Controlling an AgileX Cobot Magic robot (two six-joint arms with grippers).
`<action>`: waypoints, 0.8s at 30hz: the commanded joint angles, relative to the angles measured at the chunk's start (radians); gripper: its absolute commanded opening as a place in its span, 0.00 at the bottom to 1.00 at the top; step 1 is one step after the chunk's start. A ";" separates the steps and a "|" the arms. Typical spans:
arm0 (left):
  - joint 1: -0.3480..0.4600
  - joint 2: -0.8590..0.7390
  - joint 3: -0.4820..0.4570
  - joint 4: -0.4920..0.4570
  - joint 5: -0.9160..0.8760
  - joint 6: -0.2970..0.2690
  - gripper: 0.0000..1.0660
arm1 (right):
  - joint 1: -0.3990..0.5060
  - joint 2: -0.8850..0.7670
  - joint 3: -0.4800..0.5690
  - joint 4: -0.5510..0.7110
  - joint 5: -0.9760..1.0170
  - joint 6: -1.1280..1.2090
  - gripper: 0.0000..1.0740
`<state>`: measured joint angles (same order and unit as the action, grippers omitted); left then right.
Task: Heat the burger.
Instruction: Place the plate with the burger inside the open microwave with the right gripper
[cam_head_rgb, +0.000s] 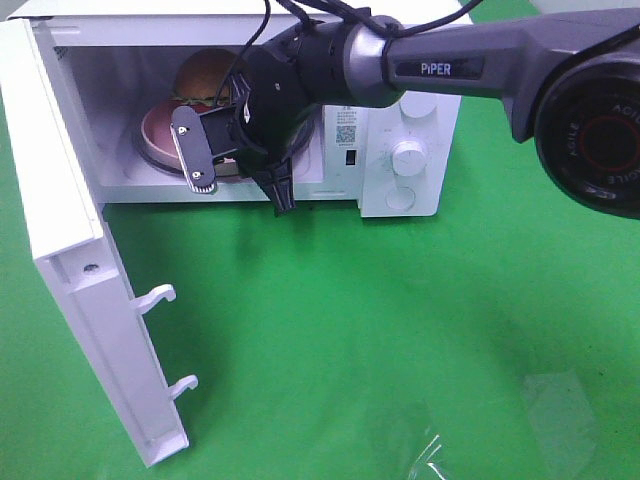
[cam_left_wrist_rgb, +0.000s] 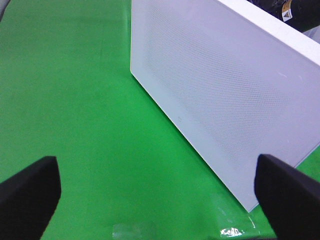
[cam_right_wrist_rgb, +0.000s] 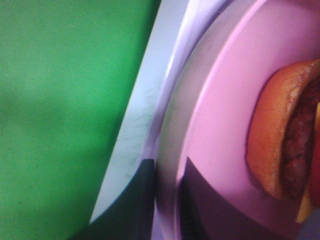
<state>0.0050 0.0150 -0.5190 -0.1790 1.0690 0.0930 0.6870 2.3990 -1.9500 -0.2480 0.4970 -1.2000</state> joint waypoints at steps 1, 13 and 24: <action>0.002 -0.003 0.002 -0.007 0.000 -0.002 0.92 | -0.003 -0.014 -0.017 0.015 -0.040 -0.006 0.26; 0.002 -0.003 0.002 -0.007 0.000 -0.002 0.92 | 0.000 -0.026 -0.012 0.056 -0.009 0.030 0.38; 0.002 -0.003 0.002 -0.007 0.000 -0.002 0.92 | 0.000 -0.119 0.123 0.062 -0.036 0.040 0.38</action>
<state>0.0050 0.0150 -0.5190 -0.1790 1.0690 0.0930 0.6870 2.2930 -1.8400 -0.1900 0.4680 -1.1720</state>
